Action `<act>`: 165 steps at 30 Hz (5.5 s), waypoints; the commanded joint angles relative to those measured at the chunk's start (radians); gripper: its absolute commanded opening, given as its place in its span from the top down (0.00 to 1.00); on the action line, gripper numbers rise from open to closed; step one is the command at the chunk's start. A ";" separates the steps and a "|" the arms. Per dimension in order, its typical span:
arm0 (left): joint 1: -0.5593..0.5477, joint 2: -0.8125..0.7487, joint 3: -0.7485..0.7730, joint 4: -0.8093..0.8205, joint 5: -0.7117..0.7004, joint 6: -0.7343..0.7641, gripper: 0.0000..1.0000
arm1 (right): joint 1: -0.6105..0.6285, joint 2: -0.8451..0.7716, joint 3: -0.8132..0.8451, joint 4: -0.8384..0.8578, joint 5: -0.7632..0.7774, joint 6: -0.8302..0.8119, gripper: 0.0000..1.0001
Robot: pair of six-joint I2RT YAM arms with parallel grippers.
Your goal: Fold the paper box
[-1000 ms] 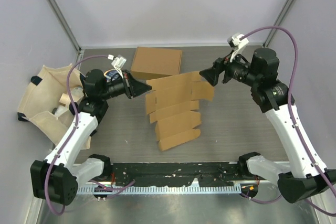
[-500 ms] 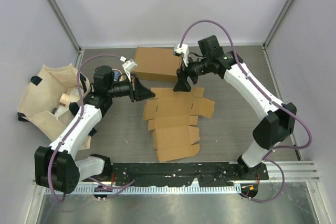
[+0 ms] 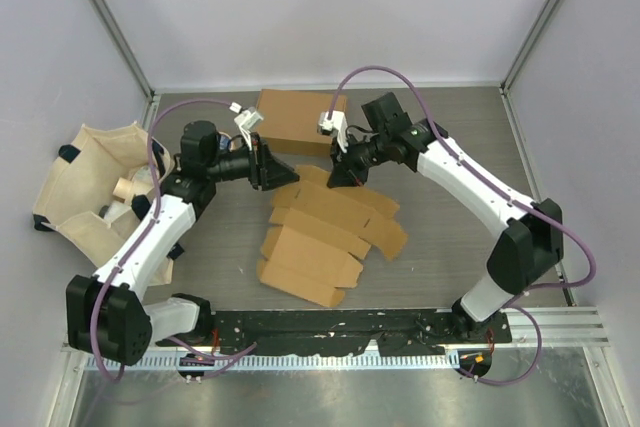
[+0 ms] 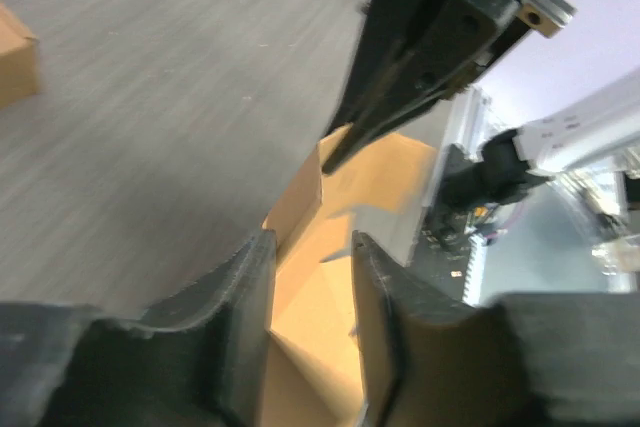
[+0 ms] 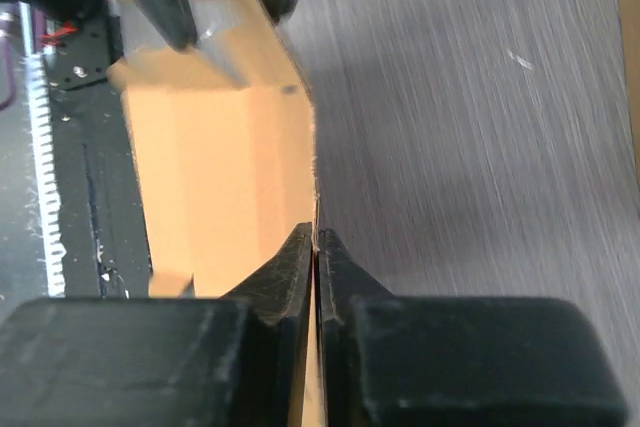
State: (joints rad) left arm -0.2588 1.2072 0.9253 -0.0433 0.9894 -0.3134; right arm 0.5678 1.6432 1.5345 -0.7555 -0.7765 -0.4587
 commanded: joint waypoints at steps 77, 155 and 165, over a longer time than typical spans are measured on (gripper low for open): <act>-0.445 -0.004 -0.486 0.550 -0.943 -0.377 0.48 | 0.290 -0.206 -0.631 0.693 1.030 0.146 0.99; -0.439 -0.124 -0.392 0.453 -0.997 -0.023 0.28 | 0.175 -0.270 -0.522 0.536 0.637 0.083 0.99; -0.439 0.031 -0.234 0.402 -0.943 0.192 0.49 | 0.173 -0.261 -0.491 0.495 0.625 0.069 0.99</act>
State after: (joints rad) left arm -0.7002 1.1988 0.6205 0.3931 0.0193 -0.2459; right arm 0.7441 1.3964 0.9966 -0.2653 -0.1314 -0.3729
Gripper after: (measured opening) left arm 0.585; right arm 0.046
